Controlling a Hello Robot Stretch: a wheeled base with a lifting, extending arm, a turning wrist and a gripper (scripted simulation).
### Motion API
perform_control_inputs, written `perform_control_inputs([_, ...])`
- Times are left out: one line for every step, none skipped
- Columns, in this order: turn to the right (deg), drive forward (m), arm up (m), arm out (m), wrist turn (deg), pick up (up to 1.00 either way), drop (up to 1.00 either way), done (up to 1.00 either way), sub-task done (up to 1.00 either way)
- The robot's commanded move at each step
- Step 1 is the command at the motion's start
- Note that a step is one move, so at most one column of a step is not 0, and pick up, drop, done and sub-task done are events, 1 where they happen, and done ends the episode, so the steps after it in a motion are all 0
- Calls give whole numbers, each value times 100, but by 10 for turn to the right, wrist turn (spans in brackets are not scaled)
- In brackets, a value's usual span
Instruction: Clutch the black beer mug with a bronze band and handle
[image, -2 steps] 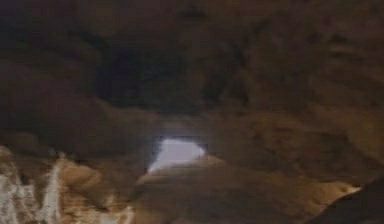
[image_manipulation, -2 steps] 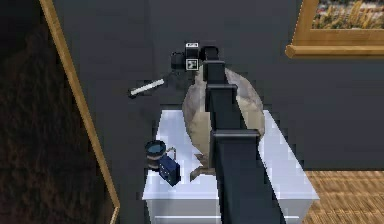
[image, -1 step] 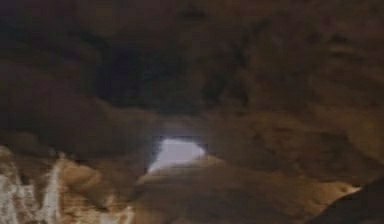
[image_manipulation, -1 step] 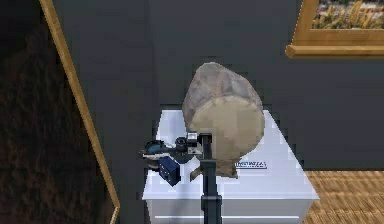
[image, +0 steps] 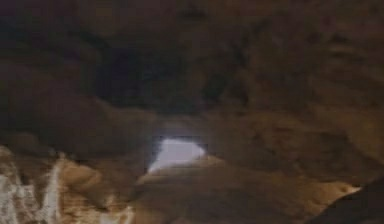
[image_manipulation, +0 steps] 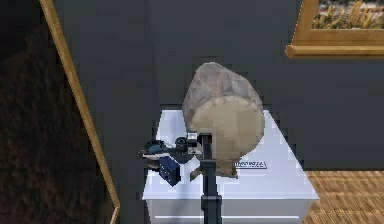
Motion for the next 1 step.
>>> perform_control_inputs([0, 0, 10, 0, 0, 0, 0, 0, 0])
